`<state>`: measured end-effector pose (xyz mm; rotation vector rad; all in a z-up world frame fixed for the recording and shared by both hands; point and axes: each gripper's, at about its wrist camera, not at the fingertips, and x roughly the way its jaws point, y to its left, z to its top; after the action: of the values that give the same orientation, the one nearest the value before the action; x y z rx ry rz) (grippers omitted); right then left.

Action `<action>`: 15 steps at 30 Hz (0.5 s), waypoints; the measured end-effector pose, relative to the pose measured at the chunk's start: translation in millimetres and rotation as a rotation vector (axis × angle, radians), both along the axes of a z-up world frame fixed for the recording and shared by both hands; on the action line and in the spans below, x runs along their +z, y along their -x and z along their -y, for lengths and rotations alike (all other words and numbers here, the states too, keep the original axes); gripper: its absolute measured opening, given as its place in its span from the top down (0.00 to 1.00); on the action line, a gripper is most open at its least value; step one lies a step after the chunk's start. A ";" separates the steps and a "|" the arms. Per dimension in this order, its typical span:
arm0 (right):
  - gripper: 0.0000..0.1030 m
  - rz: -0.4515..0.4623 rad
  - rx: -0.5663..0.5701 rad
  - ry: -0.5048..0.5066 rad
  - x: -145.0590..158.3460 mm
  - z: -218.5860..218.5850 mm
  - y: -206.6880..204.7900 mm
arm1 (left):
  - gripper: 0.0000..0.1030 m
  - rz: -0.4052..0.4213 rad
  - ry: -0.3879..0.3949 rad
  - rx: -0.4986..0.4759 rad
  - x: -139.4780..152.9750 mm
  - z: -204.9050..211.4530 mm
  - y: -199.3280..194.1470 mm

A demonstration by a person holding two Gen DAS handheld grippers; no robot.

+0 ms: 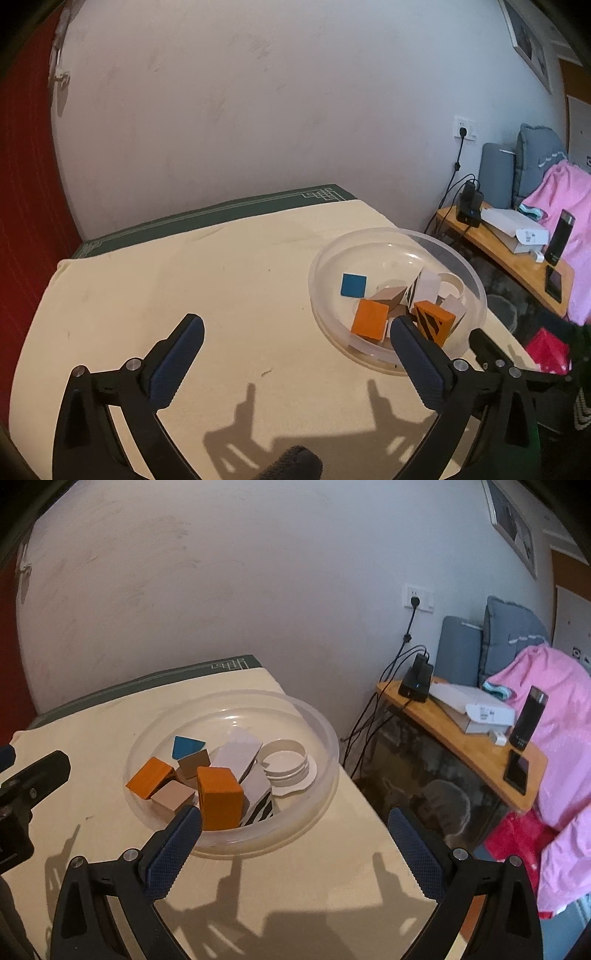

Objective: Organize rigid objects

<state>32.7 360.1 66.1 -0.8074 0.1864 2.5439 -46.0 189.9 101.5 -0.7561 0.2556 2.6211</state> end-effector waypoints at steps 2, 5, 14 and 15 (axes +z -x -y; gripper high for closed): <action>0.00 -0.004 -0.003 0.001 0.8 -0.4 -1.7 | 0.02 0.002 0.009 0.002 -0.4 -1.4 -0.6; 0.00 0.002 -0.006 -0.002 -1.1 0.3 -2.9 | 0.02 0.007 0.007 -0.011 -0.9 -1.0 -2.8; 0.00 0.014 0.002 0.013 -6.1 2.2 -7.1 | 0.02 0.017 0.019 -0.038 -4.8 -3.5 -8.1; 0.00 0.014 0.002 0.015 -6.2 2.3 -7.5 | 0.02 0.018 0.020 -0.040 -5.5 -3.6 -8.7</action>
<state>40.2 357.8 59.9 -0.8308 0.2002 2.5407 -37.3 193.5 95.9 -0.7725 0.2894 2.5771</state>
